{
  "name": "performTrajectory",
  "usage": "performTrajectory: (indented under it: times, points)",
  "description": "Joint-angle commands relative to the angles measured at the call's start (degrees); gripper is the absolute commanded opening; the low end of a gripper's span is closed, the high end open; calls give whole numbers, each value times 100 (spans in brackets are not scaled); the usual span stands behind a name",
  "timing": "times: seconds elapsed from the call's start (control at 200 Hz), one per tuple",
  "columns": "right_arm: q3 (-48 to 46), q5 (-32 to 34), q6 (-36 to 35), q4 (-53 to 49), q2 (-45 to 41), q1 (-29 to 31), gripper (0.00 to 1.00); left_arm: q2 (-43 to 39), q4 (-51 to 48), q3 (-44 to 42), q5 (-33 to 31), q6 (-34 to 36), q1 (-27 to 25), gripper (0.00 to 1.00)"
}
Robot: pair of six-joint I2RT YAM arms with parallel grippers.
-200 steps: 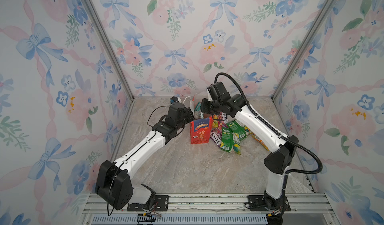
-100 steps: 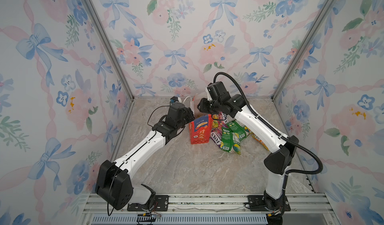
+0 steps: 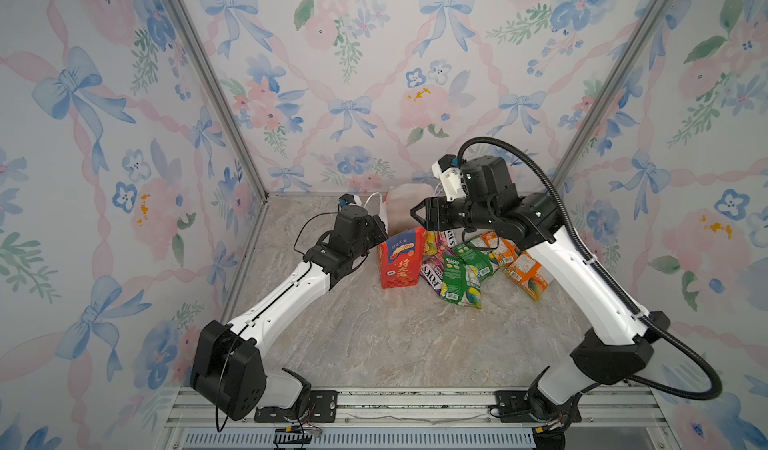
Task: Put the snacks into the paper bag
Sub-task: 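Raise the right gripper out of the bag and move toward the snack pile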
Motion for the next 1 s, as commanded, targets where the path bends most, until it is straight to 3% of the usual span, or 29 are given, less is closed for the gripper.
performTrajectory:
  times: [0.0, 0.35, 0.615, 0.79, 0.995]
  points:
    - [-795, -295, 14, 391, -723, -256, 66, -217, 178, -189, 80, -73, 119, 0]
    - [-3657, -502, 531, 1165, -2249, -505, 73, -329, 184, -294, 211, -60, 275, 0]
    - [-5403, 1755, 16, 1637, -2847, 227, 75, -202, 194, -264, 358, -38, 287, 0]
    - [-5431, 2599, -171, 1289, -2519, 579, 76, -170, 194, -281, 393, -25, 298, 0]
    - [-5046, 3748, -36, 505, -1344, 1198, 81, -170, 204, -317, 426, -25, 318, 0]
